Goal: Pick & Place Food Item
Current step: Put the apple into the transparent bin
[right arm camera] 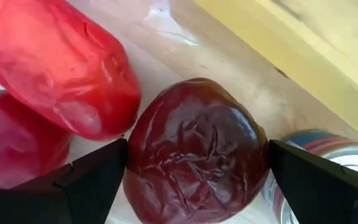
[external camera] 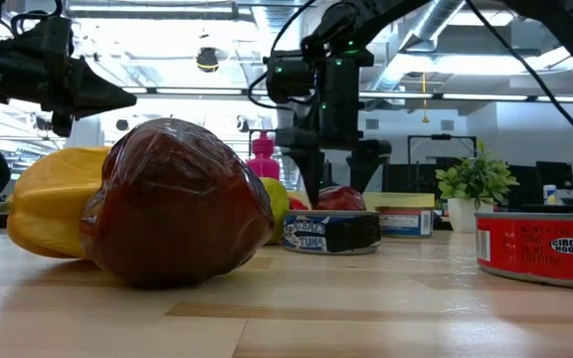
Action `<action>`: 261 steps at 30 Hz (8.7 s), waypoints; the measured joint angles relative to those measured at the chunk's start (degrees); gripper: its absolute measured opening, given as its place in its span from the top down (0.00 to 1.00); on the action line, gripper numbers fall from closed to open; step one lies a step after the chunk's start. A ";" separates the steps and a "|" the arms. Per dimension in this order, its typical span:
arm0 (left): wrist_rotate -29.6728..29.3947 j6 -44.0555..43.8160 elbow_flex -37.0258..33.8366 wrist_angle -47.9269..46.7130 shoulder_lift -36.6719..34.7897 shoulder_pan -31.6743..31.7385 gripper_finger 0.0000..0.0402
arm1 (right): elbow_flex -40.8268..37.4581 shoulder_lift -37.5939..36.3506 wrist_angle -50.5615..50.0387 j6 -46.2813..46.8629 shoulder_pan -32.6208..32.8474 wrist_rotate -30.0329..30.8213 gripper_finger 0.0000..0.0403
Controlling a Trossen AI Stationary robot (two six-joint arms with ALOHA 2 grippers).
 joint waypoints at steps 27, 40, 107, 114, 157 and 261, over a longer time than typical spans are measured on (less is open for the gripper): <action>0.00 0.00 0.00 0.29 0.00 0.00 1.00 | -0.26 -12.84 -2.90 -3.51 4.72 -3.25 0.21; 0.00 0.00 0.00 0.29 0.00 0.01 1.00 | -0.15 -43.57 6.45 -2.69 14.64 -1.77 0.21; 0.01 0.00 0.00 0.29 0.00 -0.01 1.00 | -0.13 -63.92 -6.69 0.94 32.62 13.69 0.20; 0.01 0.00 0.00 0.29 -0.01 0.00 1.00 | -0.13 -65.88 1.82 -2.17 32.64 10.85 0.20; 0.00 0.00 0.00 0.29 -0.02 0.01 1.00 | -0.02 -72.30 29.23 -38.93 32.58 36.43 0.20; 0.02 0.00 -0.02 0.42 -0.02 0.00 1.00 | -6.58 -42.95 -24.87 42.19 54.12 -4.75 0.20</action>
